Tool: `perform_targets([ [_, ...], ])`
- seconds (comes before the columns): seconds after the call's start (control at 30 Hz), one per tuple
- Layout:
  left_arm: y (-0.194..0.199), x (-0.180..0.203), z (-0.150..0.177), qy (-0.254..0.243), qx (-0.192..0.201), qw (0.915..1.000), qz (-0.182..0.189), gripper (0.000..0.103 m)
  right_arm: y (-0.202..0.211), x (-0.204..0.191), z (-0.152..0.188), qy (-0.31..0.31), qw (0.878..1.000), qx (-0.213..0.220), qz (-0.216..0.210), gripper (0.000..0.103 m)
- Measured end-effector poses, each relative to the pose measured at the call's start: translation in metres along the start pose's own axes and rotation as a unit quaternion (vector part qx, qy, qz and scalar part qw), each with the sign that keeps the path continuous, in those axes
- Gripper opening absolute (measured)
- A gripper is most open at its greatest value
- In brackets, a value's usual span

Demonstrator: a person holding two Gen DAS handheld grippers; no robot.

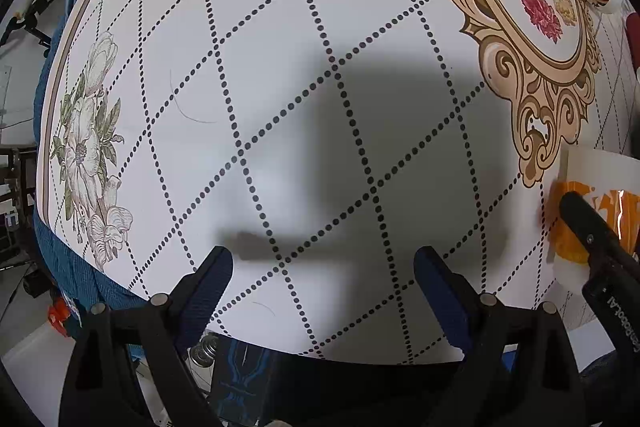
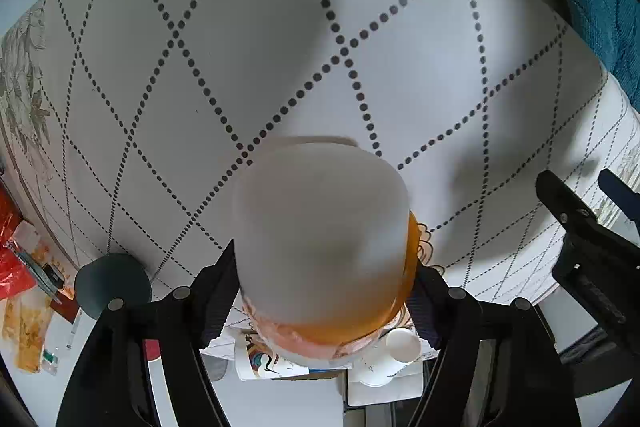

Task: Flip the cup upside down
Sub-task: 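Rotate the right gripper to turn the orange-and-white cup rim-down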

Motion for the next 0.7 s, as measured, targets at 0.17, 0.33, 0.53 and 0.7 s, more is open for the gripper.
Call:
perform_targets([
  [0.17,0.003,-0.002,-0.003,0.001,0.003,1.0,-0.002,0.093,0.002,0.004,-0.003,-0.026,1.0,0.001,-0.015,0.074],
  [0.33,0.007,-0.004,-0.003,0.002,0.005,1.0,-0.005,0.093,0.006,0.016,-0.009,-0.055,0.998,0.0,-0.022,0.073],
  [0.53,0.008,-0.005,-0.004,0.002,0.002,0.9999,-0.01,0.093,0.006,0.033,-0.009,-0.103,0.994,-0.002,-0.025,0.073],
  [0.7,0.014,-0.009,-0.011,0.0,0.004,0.9999,-0.013,0.093,0.003,0.043,-0.004,-0.151,0.987,-0.009,-0.059,0.073],
])
Point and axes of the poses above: each gripper's, at about its wrist camera, not at the fingertips, and y roughly against the way its jaws point, x to its right, z to its underside, the point moved 9 cm from there along -y, roughly the way its jaws point, and after that the axes turned 3 degrees about z, right-handed, at the moved point
